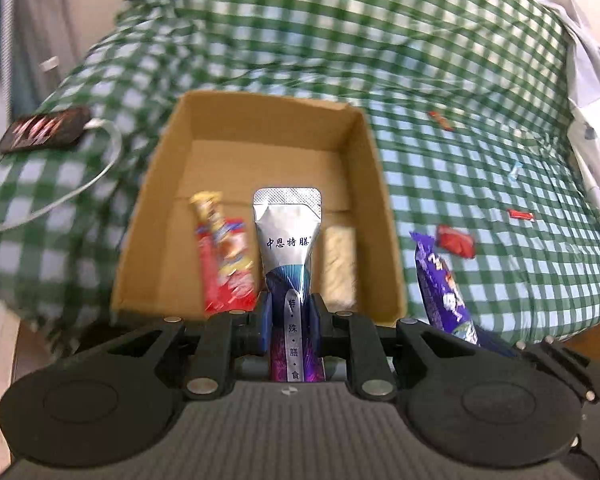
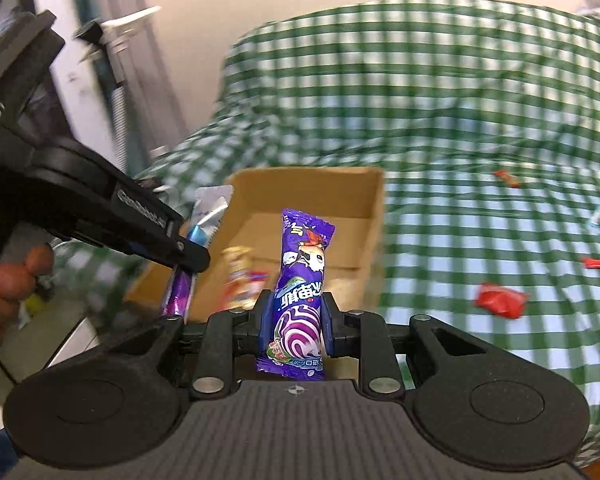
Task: Organize snacks
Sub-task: 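Carry the silver pouch and purple candy bar over the box with both tools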
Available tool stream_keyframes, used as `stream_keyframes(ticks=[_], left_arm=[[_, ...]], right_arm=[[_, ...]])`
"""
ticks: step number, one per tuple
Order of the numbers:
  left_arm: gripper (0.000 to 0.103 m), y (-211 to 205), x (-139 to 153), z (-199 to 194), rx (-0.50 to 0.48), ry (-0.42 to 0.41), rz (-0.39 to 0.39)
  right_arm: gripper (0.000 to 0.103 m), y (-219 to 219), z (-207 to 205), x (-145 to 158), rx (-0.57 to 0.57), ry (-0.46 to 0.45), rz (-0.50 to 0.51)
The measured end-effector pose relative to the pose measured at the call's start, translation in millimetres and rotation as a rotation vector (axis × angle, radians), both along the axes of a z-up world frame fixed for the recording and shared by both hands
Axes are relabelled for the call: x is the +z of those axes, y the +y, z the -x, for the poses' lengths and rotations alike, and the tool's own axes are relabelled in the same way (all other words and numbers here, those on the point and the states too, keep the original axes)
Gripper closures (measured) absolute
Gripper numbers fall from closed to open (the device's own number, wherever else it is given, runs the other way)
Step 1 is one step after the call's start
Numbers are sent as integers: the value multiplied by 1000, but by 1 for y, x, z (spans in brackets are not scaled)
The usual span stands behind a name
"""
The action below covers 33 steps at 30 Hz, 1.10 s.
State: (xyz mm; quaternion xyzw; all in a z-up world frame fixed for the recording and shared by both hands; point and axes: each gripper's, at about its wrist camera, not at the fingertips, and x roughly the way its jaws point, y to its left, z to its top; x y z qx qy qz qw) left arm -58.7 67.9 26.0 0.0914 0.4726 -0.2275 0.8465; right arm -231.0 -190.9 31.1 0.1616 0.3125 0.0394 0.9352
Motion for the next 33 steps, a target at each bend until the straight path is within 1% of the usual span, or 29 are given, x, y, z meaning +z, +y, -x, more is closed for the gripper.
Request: stream_keyframes(ticks=[4, 11, 21, 33], left_arm=[[82, 35, 2, 17, 11, -21, 23], [82, 58, 1, 37, 5, -35, 74], [82, 76, 1, 48, 17, -31, 123], [82, 82, 2, 46, 21, -34, 140]], right_arm=[[77, 34, 9, 11, 47, -13, 43], [77, 66, 22, 25, 77, -24, 118], [77, 80, 32, 34, 77, -36, 174], [77, 82, 33, 34, 85, -40, 191]])
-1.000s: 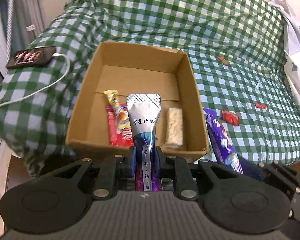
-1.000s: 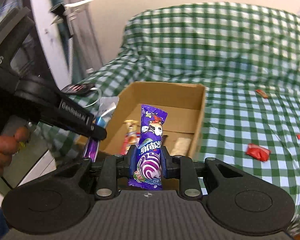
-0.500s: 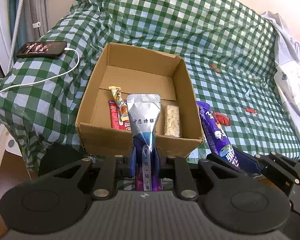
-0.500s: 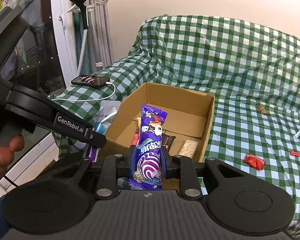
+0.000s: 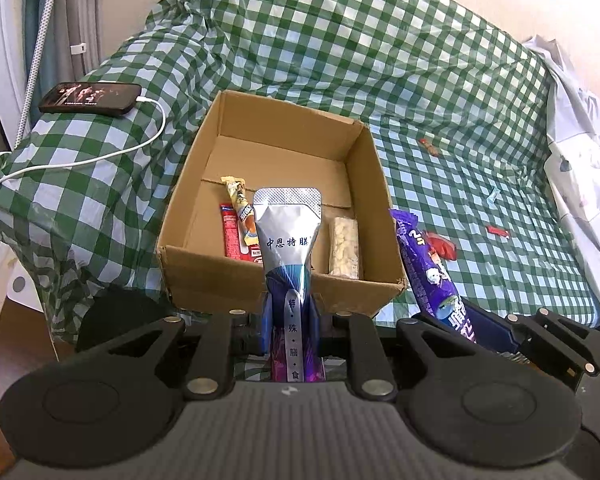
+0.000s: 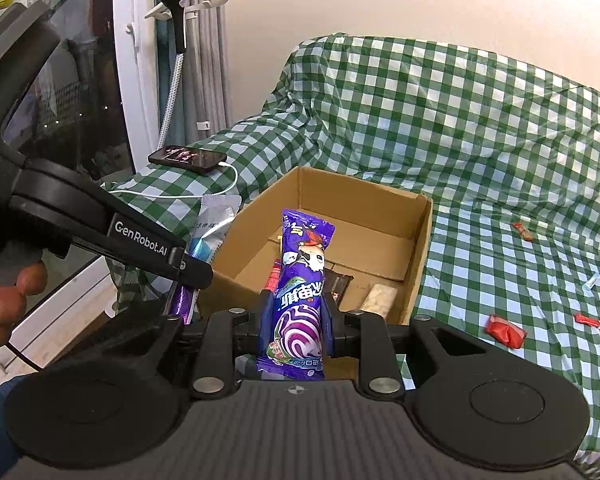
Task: Organize snacks
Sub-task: 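Carry the silver pouch and purple candy bar over the box with both tools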
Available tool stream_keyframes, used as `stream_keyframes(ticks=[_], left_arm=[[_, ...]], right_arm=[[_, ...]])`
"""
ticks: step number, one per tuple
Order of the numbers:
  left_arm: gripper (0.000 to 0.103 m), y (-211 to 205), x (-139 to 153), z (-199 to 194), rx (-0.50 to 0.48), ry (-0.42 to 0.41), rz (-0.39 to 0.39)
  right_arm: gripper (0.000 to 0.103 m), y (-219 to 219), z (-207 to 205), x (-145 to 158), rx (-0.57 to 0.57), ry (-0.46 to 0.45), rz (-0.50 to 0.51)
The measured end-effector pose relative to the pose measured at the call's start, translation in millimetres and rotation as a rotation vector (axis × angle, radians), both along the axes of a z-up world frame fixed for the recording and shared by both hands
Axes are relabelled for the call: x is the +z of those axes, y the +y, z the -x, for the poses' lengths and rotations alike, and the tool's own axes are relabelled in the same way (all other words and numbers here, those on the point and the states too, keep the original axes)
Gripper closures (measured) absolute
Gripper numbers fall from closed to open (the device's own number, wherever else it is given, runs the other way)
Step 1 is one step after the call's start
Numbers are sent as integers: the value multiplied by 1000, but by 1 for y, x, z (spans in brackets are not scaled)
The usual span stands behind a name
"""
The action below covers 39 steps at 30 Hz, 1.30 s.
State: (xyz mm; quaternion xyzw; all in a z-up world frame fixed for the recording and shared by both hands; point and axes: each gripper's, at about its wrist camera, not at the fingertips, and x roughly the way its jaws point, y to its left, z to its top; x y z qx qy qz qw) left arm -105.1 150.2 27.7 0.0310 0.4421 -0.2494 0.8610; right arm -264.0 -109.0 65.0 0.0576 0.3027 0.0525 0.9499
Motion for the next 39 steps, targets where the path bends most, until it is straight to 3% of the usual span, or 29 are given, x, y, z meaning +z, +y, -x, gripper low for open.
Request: stream_keyframes(ticks=[39], left_arm=[[82, -12, -18, -37, 33, 62, -10]], right_arm=[[77, -10, -37, -25, 7, 106, -12]])
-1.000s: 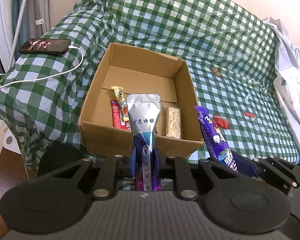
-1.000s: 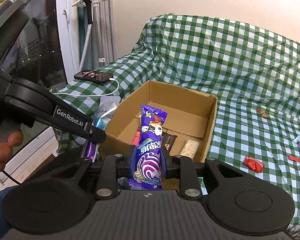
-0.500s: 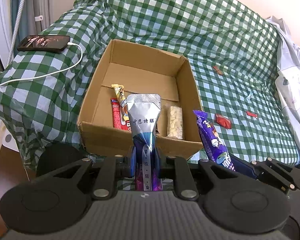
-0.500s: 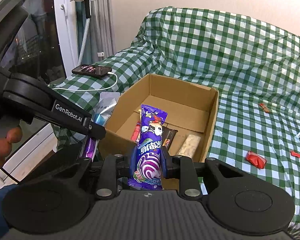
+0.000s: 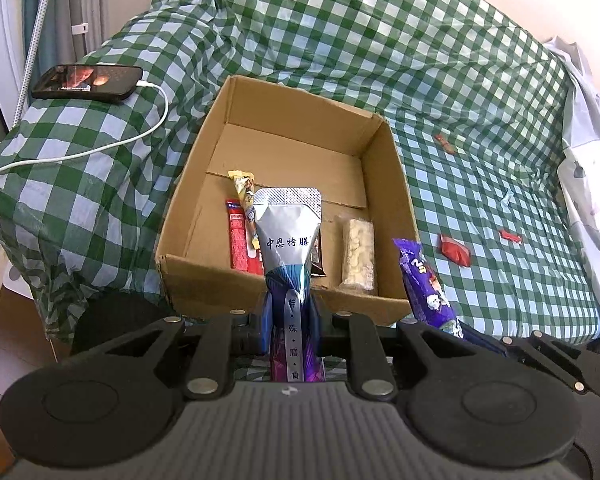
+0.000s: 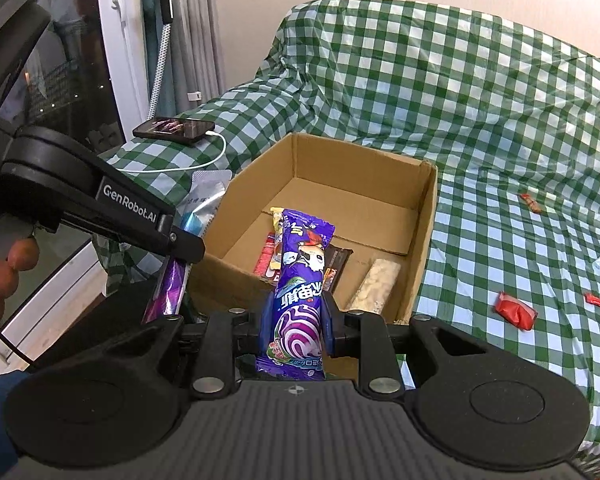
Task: Organize snacks
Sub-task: 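Carry the silver pouch and purple candy bar over the box with both tools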
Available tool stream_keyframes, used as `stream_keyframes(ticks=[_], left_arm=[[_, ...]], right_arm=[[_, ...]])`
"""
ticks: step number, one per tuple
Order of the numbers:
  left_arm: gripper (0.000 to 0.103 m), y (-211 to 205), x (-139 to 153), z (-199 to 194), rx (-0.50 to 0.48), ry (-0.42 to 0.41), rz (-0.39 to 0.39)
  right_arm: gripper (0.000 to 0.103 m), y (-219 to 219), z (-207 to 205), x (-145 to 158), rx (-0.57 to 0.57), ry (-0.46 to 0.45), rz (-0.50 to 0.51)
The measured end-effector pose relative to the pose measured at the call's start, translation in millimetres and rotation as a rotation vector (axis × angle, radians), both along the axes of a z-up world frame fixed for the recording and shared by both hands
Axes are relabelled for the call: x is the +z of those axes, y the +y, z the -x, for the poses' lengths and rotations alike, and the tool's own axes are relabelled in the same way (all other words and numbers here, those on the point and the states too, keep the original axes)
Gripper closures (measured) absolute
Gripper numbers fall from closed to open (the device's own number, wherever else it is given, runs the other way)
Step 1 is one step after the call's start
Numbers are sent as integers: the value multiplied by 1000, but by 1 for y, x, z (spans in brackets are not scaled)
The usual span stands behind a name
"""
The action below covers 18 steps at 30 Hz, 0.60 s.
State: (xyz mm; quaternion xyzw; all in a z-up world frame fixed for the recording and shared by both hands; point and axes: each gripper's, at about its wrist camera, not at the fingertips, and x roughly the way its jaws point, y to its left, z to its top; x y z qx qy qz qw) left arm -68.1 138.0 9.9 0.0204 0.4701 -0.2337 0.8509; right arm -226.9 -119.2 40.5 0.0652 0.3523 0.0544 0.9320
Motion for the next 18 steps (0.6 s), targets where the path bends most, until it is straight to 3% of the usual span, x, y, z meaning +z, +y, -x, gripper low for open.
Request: stream_keyframes(ticks=[18], left_arm=[[82, -18, 3, -48, 32, -2, 11]], right_arm=[[77, -13, -45, -16, -34, 31, -26]])
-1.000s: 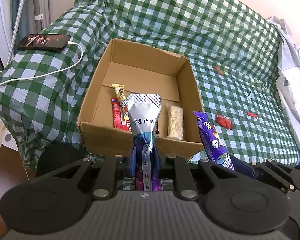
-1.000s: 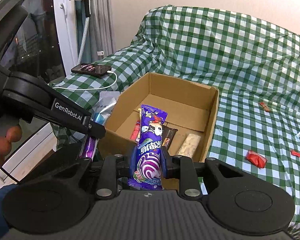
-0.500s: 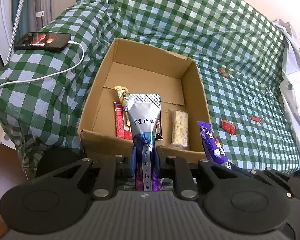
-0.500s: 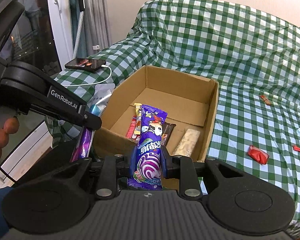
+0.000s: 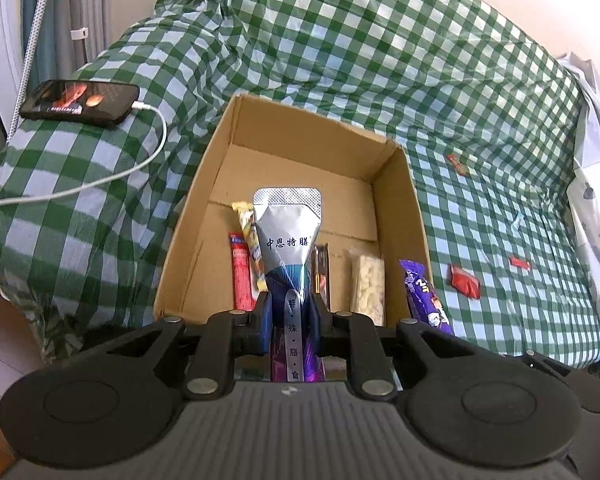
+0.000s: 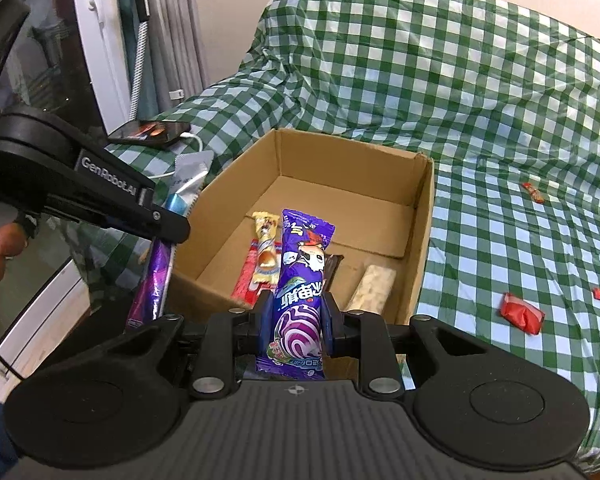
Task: Organize snacks
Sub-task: 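Carry the silver pouch and purple candy bar over the box with both tools, then lower both snacks into the box and open both tools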
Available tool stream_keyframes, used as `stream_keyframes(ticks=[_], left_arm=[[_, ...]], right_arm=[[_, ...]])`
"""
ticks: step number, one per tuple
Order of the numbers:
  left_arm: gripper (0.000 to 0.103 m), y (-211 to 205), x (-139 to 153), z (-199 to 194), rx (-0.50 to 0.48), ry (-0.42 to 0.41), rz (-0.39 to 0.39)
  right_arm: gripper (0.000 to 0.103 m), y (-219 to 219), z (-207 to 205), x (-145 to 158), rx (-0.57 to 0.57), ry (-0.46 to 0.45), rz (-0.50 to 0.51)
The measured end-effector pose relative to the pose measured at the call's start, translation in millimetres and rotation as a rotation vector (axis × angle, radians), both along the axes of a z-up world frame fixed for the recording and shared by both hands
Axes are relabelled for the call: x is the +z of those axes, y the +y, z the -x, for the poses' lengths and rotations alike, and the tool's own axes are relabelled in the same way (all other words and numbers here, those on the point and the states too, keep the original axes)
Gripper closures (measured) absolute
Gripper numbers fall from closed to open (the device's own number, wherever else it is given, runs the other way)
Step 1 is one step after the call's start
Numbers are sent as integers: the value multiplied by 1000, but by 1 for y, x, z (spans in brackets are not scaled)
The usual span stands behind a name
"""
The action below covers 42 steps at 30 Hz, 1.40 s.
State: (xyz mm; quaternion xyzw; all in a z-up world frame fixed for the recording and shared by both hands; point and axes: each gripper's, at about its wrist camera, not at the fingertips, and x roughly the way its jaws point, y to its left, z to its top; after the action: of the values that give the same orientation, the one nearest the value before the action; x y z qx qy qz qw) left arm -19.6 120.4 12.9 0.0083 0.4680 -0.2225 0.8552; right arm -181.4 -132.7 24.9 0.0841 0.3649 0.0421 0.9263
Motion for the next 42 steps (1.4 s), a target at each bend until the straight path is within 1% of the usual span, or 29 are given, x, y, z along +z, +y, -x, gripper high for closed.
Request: stream_keyframes(ticks=[7, 15, 30, 34, 36, 37, 38, 39, 40, 41, 42], left_arm=[[82, -16, -1, -31, 7, 0, 10], [82, -31, -14, -63, 13, 15, 0], [82, -51, -61, -112, 20, 77, -68], [82, -57, -69, -122, 14, 81, -85], [80, -60, -73, -125, 14, 62, -109], [74, -61, -76, -126, 19, 48, -133], [57, -61, -78, -128, 17, 49, -150], [45, -61, -79, -129, 13, 57, -155], [20, -59, -78, -128, 14, 66, -150], [1, -55, -76, -127, 21, 66, -145], [1, -51, -73, -122, 32, 48, -142]], right_arm=[[77, -10, -31, -6, -11, -5, 2], [77, -18, -66, -19, -9, 15, -1], [77, -27, -113, -54, -18, 87, -16], [77, -29, -120, -60, -30, 94, -15], [77, -30, -125, -63, -35, 98, -13], [77, -30, -127, -65, -38, 103, -15], [76, -31, -129, -67, -41, 112, -19], [63, -32, -131, -68, -47, 120, -23], [52, -33, -132, -69, -59, 134, -25], [29, -34, -131, -68, -83, 147, -25], [16, -35, -128, -66, -107, 147, -25]])
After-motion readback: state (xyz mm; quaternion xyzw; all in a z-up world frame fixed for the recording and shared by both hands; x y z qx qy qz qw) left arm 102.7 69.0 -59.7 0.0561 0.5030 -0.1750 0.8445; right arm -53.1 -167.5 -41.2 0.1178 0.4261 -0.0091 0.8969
